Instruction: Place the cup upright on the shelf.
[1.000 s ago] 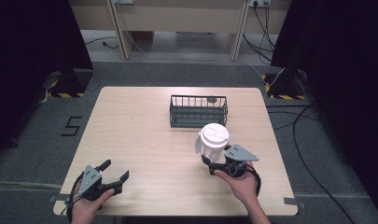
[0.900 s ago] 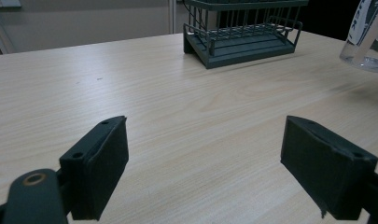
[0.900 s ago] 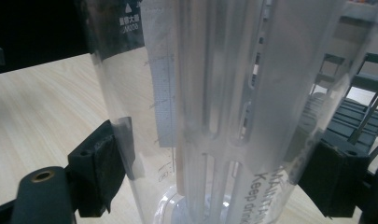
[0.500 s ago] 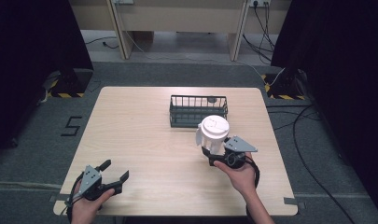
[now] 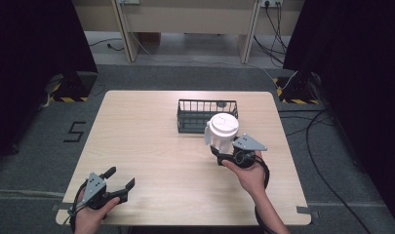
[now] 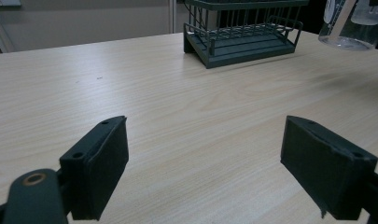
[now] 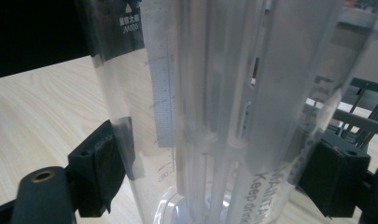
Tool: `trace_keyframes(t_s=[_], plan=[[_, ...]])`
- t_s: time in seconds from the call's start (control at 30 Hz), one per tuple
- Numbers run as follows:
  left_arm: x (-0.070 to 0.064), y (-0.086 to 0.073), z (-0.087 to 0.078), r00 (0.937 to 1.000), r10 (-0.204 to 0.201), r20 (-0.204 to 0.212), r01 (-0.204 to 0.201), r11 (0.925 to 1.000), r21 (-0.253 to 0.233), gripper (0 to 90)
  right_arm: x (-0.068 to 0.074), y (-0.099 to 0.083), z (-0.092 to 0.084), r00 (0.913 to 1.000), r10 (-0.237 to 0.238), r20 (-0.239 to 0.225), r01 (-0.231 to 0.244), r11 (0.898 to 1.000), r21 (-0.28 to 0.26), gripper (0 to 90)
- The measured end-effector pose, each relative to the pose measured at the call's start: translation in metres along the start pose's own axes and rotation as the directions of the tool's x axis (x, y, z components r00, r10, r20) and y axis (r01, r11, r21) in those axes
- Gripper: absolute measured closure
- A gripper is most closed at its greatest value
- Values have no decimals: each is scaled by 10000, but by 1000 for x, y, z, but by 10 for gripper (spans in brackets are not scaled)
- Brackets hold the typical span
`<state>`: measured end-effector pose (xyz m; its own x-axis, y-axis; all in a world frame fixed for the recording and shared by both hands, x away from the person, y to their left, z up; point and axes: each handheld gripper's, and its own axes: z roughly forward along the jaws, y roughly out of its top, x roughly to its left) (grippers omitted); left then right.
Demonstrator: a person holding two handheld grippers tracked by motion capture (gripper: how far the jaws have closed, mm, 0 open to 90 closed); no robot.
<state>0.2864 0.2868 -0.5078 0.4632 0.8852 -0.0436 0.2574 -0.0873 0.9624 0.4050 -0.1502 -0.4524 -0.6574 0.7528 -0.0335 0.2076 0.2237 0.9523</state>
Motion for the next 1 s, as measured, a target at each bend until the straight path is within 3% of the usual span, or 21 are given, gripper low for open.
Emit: trace_keyframes(t_s=[1.0], plan=[[-1,0,0,10000,-1,20,1,10000,5,147,-13,29,22,9991,144,406,-134,9996,-248,189]])
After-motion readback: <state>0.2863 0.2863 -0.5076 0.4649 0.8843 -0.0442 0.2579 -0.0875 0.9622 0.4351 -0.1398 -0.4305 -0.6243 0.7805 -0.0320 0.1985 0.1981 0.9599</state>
